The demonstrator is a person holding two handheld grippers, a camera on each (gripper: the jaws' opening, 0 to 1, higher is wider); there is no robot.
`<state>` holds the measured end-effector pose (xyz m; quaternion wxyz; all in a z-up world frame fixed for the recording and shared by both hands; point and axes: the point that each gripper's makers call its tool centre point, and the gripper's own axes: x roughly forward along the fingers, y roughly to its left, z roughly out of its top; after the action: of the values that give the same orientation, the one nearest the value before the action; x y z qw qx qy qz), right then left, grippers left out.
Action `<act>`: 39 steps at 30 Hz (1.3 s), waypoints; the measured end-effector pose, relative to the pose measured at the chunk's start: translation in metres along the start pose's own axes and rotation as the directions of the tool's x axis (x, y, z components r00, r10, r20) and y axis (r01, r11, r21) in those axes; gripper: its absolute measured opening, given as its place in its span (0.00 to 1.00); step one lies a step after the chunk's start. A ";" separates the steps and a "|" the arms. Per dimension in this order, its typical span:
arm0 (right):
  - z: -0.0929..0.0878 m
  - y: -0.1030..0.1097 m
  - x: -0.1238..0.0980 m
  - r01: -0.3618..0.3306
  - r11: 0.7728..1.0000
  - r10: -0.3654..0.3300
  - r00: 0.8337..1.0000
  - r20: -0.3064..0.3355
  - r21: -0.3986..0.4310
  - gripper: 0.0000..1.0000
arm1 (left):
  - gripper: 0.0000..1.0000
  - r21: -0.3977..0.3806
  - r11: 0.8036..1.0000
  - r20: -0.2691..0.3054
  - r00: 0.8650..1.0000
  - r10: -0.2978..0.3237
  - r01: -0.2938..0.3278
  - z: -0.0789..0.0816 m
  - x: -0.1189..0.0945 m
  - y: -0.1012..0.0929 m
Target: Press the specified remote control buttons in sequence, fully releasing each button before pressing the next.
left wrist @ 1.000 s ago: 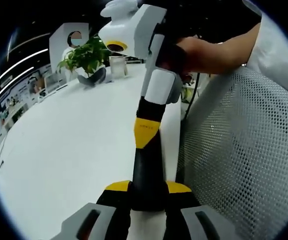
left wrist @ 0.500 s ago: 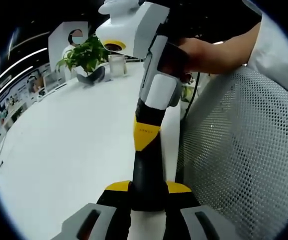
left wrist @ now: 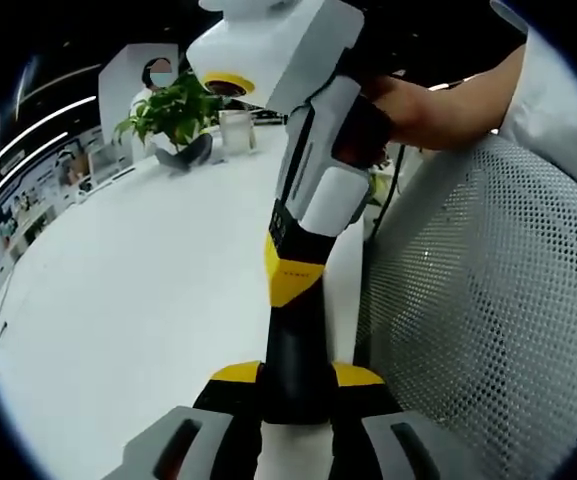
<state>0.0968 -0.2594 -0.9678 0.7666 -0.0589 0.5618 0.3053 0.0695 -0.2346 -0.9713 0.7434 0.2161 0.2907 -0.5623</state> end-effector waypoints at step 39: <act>-0.013 0.008 -0.008 -0.094 0.969 0.113 0.991 -0.071 0.227 0.00 | 0.25 0.007 1.000 0.010 1.000 -0.004 0.004 0.000 -0.001 0.000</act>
<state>0.0805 -0.2622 -0.9638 0.7272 0.0441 0.6264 0.2774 0.0689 -0.2338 -0.9707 0.7429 0.2152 0.2856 -0.5659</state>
